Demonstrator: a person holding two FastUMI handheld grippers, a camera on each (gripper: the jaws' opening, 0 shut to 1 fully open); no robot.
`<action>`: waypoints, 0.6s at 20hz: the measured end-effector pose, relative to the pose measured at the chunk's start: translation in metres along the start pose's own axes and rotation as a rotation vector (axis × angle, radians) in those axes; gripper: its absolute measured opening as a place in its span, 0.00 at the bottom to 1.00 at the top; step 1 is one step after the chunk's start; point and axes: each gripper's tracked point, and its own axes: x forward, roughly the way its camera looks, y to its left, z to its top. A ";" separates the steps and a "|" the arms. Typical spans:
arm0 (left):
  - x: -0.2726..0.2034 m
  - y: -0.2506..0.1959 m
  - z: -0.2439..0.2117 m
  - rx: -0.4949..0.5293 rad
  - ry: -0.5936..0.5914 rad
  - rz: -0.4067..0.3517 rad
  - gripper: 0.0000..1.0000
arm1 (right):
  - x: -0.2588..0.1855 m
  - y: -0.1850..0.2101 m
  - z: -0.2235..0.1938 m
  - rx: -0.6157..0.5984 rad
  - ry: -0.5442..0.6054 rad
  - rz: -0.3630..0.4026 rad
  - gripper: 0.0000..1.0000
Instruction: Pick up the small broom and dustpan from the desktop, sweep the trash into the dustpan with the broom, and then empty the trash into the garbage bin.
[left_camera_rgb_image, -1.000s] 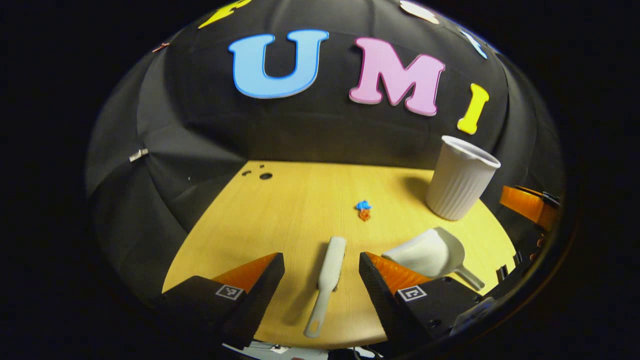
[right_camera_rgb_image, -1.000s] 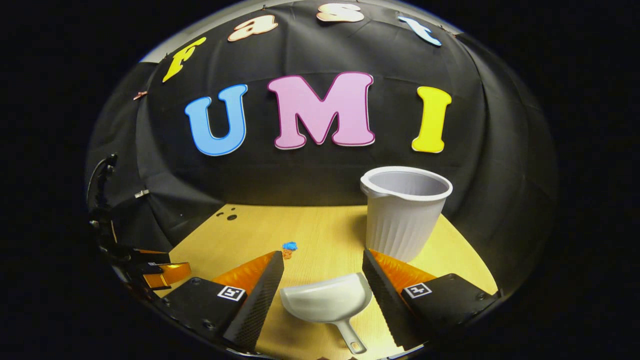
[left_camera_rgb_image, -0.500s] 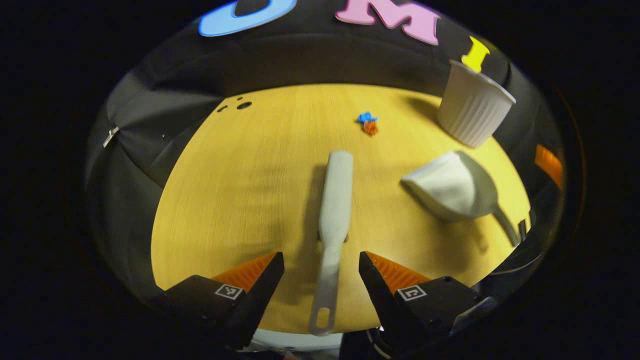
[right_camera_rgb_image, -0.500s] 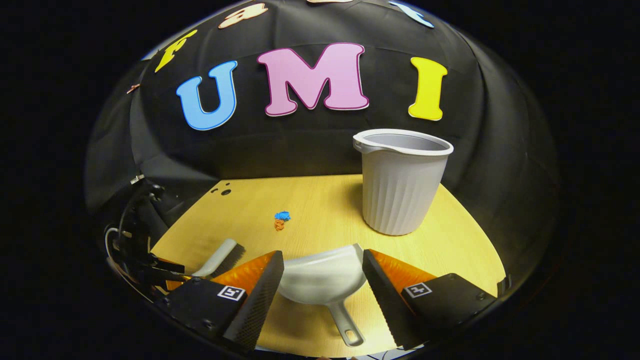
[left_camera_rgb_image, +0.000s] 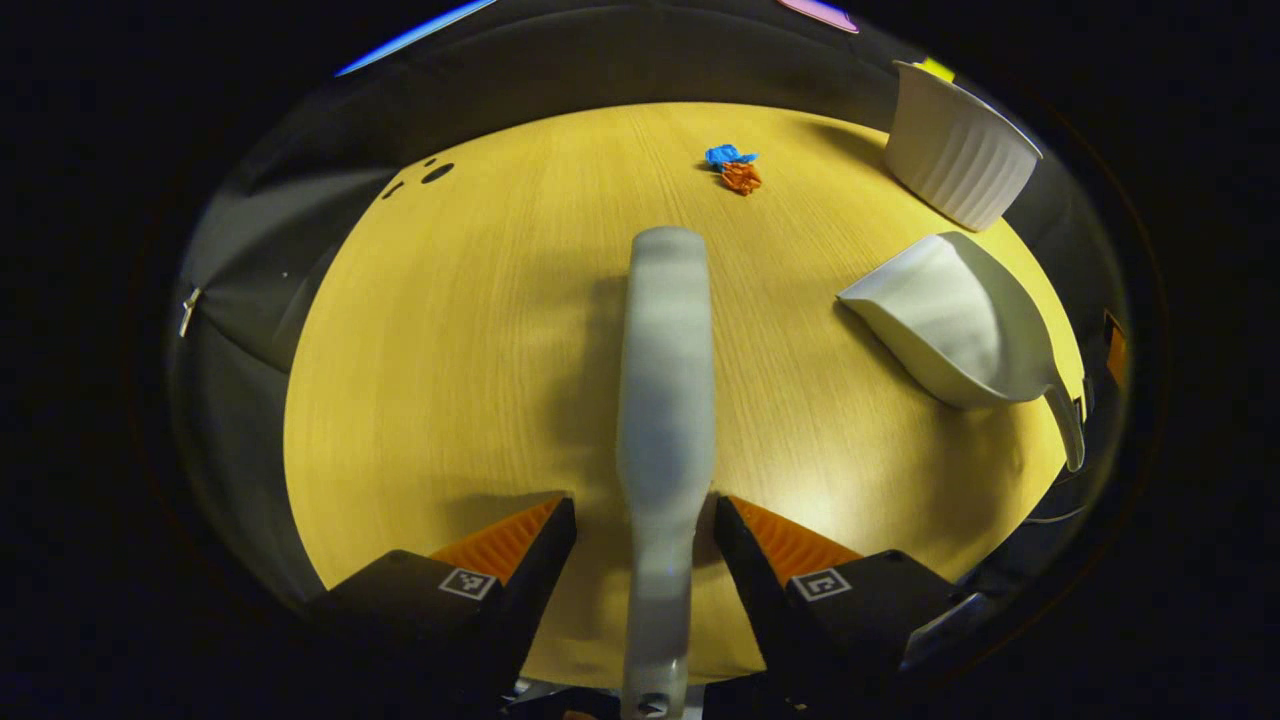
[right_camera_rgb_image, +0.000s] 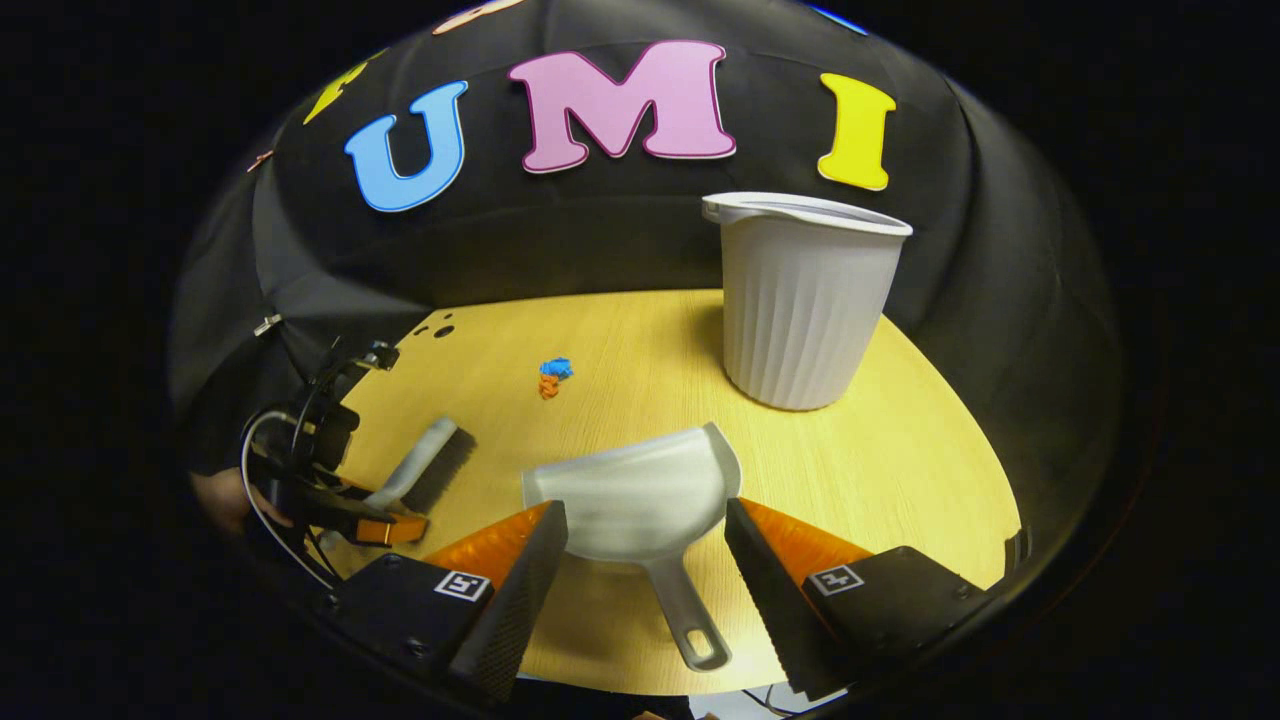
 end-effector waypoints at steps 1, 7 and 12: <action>0.001 0.000 0.000 -0.028 0.009 -0.007 0.88 | 0.001 0.000 -0.005 0.004 0.014 0.002 0.99; 0.007 0.001 -0.003 -0.032 0.007 0.000 0.45 | 0.013 -0.004 -0.031 -0.006 0.149 0.007 0.99; 0.001 0.000 0.004 -0.030 -0.040 -0.013 0.28 | 0.020 -0.002 -0.055 -0.051 0.299 0.030 0.99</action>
